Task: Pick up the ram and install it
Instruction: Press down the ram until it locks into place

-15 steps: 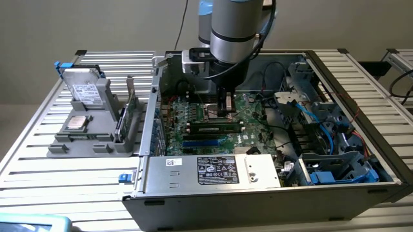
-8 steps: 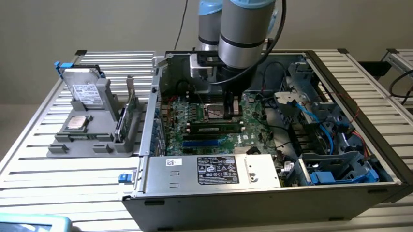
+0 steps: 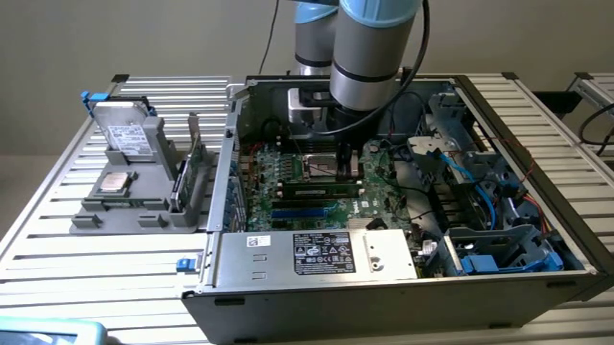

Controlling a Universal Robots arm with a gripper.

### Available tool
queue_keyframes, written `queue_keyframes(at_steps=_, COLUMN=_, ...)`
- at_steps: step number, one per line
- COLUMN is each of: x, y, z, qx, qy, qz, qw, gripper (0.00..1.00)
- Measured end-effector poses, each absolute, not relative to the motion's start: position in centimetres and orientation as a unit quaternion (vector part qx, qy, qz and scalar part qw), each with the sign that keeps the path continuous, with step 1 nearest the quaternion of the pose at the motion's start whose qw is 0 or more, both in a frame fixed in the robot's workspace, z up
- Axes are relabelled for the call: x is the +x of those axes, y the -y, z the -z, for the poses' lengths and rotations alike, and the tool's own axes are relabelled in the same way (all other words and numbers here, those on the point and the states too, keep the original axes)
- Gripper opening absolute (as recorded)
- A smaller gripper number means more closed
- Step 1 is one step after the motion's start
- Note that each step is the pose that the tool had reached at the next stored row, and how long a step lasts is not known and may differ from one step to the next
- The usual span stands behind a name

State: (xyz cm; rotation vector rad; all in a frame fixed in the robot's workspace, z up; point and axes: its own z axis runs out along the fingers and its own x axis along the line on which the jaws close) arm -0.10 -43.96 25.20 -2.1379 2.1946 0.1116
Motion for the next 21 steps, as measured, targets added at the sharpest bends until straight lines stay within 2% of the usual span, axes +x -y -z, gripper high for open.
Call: queue_keyframes(at_steps=21, x=-0.1, y=43.7, z=-23.5, qx=-0.691, qy=-0.721, qz=-0.037, qw=0.039, gripper=0.11)
